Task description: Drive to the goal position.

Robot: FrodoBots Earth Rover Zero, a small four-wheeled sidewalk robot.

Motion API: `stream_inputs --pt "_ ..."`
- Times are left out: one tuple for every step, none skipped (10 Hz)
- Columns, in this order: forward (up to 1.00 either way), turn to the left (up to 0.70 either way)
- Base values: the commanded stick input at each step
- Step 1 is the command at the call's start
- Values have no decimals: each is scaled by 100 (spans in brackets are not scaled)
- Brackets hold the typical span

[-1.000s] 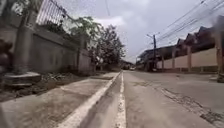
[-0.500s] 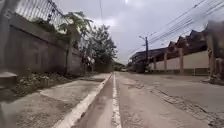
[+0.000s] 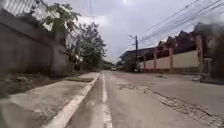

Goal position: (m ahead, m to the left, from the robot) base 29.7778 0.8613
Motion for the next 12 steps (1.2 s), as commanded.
stream_inputs --pt "70 0" --pt "70 0" --pt "70 0" --pt "70 0" --pt "70 0" --pt "70 0" --pt "70 0" --pt "70 0" --pt "70 0" --pt "70 0" --pt "70 0" --pt "70 0"
